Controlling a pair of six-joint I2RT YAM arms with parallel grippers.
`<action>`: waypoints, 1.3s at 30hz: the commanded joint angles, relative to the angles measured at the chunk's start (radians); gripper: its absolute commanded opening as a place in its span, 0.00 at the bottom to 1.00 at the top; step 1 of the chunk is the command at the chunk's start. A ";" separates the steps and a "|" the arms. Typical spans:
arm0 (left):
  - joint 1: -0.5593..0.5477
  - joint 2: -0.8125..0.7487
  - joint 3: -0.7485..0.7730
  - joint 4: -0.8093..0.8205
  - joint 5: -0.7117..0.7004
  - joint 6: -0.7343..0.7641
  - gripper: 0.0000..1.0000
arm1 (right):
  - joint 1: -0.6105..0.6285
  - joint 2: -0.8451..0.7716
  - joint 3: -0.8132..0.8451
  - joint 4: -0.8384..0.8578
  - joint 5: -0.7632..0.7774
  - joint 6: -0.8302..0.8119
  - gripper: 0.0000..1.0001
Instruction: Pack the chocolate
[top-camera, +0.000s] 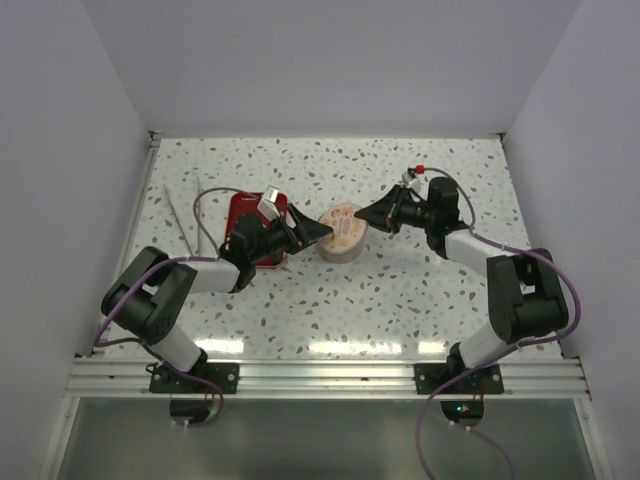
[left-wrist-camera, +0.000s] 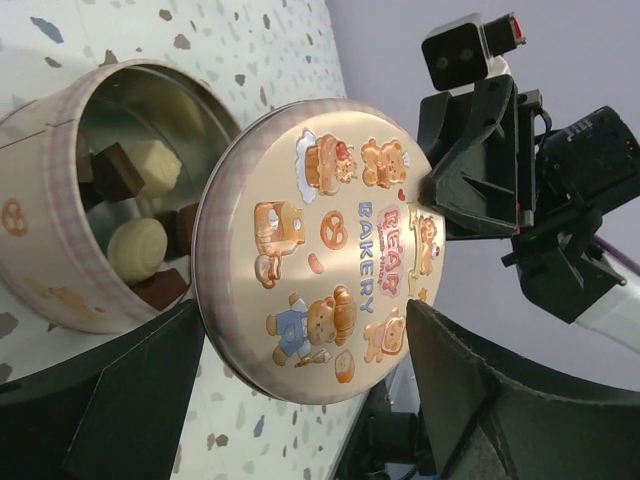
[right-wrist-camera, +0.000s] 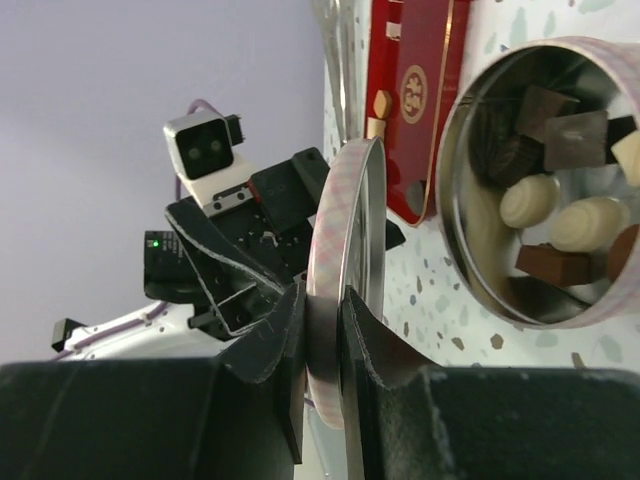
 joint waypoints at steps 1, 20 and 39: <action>-0.007 -0.020 0.031 0.116 0.011 0.068 0.85 | 0.006 0.063 -0.031 -0.012 0.032 -0.098 0.04; -0.007 0.024 0.163 -0.098 -0.060 0.292 0.85 | 0.007 0.259 0.020 0.111 0.022 -0.131 0.05; -0.007 0.044 0.224 -0.165 -0.081 0.365 0.85 | -0.016 0.302 0.052 0.099 0.024 -0.171 0.08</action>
